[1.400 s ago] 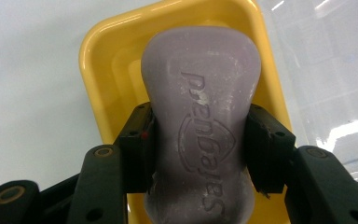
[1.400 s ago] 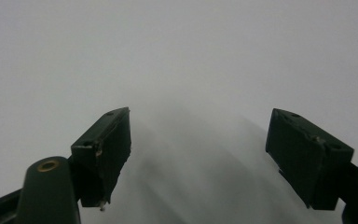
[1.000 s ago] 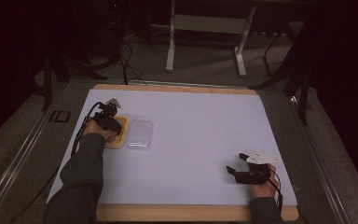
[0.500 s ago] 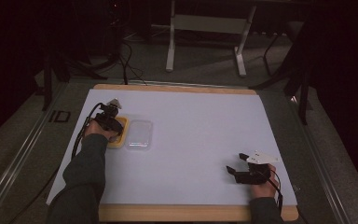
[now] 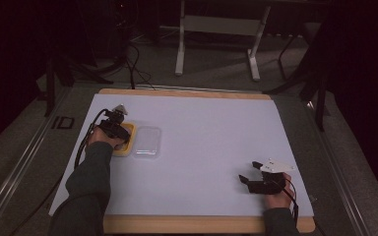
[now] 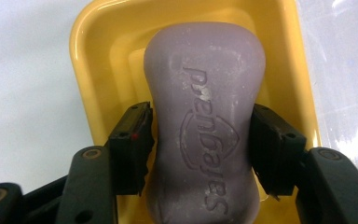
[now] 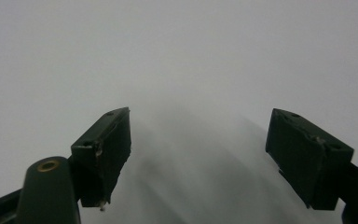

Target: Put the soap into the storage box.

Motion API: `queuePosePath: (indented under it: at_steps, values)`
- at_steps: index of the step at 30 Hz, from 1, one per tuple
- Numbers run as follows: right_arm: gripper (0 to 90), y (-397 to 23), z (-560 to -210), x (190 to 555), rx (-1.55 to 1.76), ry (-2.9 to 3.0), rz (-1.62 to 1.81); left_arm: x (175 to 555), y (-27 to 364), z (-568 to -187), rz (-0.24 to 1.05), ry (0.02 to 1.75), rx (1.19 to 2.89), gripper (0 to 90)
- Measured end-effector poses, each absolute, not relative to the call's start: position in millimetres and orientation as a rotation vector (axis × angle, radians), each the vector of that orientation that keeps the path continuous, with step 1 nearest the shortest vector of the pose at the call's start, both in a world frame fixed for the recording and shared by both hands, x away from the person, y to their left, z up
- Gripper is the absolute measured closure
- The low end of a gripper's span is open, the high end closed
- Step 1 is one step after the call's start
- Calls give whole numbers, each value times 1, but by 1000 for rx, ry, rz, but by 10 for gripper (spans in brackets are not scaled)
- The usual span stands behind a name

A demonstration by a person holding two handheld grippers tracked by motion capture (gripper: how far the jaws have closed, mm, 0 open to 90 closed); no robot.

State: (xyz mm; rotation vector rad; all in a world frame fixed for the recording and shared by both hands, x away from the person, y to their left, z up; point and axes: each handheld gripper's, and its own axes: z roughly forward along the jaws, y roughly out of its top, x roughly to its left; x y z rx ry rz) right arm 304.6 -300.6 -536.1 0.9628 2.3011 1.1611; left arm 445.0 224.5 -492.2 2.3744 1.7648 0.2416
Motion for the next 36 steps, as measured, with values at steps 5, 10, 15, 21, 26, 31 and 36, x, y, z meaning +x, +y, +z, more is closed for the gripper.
queuePosePath:
  at_steps: [5, 10, 15, 21, 26, 31, 36]
  values:
    - [219, -300, -536, 305, 961, 2302, 1159, 442, 227, -494, 247, 1728, 2363, 416]
    - [219, -300, -536, 305, 961, 2303, 1157, 440, 227, -493, 243, 1711, 2369, 404]
    - [219, -300, -536, 304, 961, 2302, 1156, 439, 227, -492, 252, 1703, 2368, 392]
    - [219, -300, -536, 304, 961, 2302, 1156, 436, 227, -487, 277, 1671, 2369, 382]
    - [219, -300, -536, 304, 960, 2302, 1155, 434, 227, -484, 290, 1655, 2362, 381]
    - [219, -300, -536, 304, 958, 2302, 1154, 431, 226, -478, 314, 1617, 2363, 390]
    - [219, -300, -536, 304, 958, 2301, 1154, 428, 223, -473, 341, 1573, 2382, 408]
